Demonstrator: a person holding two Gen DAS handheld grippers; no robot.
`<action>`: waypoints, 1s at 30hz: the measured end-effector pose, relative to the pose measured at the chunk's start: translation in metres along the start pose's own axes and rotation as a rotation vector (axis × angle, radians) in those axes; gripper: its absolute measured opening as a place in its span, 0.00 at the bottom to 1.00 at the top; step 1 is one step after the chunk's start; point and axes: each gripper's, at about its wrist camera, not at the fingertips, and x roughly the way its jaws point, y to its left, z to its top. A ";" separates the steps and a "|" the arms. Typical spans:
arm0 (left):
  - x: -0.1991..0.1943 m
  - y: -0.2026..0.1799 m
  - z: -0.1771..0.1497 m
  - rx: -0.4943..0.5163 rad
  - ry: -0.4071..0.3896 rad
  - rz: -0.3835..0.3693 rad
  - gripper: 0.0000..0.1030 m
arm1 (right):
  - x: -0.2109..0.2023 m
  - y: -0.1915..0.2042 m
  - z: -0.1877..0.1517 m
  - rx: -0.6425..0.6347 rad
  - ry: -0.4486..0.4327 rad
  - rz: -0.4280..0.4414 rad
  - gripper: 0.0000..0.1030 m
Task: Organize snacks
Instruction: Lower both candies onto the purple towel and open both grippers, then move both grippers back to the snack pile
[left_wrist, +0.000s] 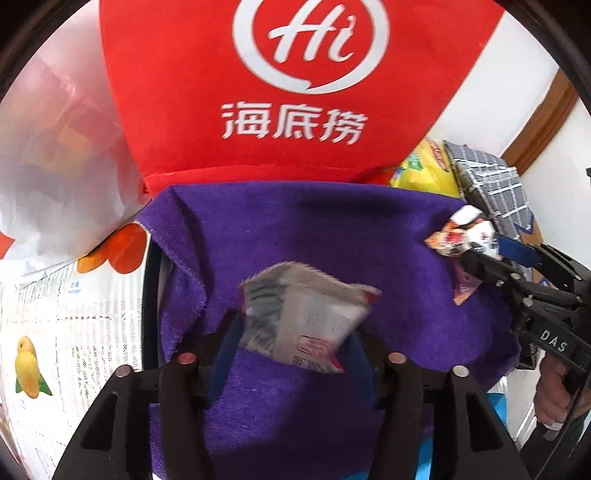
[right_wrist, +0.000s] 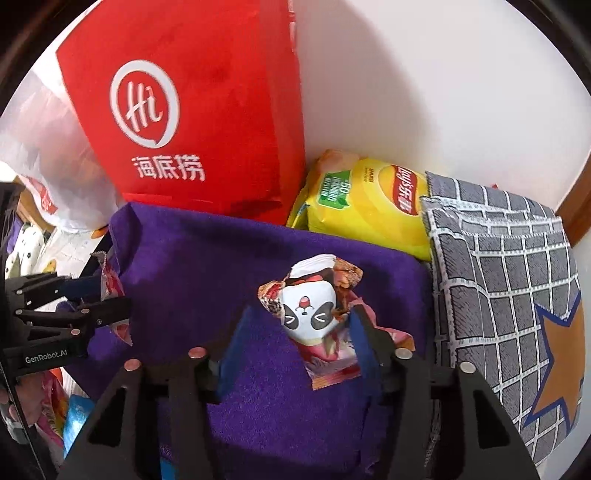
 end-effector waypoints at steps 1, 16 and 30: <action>-0.002 -0.002 0.001 0.002 -0.005 0.001 0.67 | -0.001 0.002 0.000 -0.003 -0.002 0.008 0.55; -0.056 -0.013 0.000 0.002 -0.110 0.111 0.76 | -0.071 0.017 -0.008 0.040 -0.100 -0.088 0.76; -0.138 -0.037 -0.039 0.033 -0.241 0.029 0.76 | -0.174 0.016 -0.079 0.162 -0.197 -0.147 0.83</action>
